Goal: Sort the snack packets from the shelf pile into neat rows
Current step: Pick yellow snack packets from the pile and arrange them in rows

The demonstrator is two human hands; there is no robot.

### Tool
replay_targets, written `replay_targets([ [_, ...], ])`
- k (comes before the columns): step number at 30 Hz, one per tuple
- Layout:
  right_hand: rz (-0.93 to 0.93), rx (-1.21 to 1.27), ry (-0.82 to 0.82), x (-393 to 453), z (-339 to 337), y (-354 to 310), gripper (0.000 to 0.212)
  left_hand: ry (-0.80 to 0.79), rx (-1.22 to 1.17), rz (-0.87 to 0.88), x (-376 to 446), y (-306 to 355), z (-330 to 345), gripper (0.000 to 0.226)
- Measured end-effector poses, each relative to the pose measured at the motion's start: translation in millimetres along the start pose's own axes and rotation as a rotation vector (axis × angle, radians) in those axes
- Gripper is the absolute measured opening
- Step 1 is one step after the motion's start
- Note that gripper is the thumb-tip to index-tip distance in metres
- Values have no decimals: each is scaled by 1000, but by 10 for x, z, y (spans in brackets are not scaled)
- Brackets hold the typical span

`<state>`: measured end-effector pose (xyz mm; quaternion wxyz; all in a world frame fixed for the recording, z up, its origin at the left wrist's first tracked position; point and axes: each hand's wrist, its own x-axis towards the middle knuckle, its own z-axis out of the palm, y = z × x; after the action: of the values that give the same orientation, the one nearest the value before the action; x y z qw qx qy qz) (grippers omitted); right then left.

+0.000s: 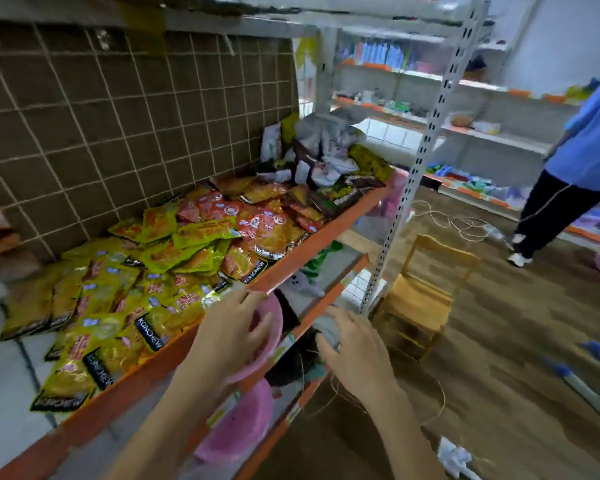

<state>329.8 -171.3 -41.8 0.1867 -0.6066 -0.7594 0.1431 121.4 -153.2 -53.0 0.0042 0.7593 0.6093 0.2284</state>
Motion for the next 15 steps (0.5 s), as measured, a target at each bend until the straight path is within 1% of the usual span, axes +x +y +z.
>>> replay_targets([
  [3, -103, 89, -63, 456, -51, 64, 35, 26, -78, -195, 171, -82, -44, 59],
  [5, -185, 152, -119, 732, 28, 25, 28, 61, -130, -288, 222, -165, -88, 60],
  [7, -270, 212, -167, 982, 164, -99, 21, 95, -165, -342, 268, -285, -161, 49],
  [9, -333, 231, -209, 1208, 314, -271, 21, 138, -164, -397, 320, -452, -233, 32],
  [10, -355, 237, -218, 1314, 375, -362, 20, 157, -150, -429, 351, -540, -281, 28],
  [12, -363, 264, -236, 1508, 463, -545, 19, 182, -121, -476, 420, -723, -377, 28],
  [15, -306, 252, -284, 1786, 579, -778, 32, 180, -81, -540, 583, -983, -530, 30],
])
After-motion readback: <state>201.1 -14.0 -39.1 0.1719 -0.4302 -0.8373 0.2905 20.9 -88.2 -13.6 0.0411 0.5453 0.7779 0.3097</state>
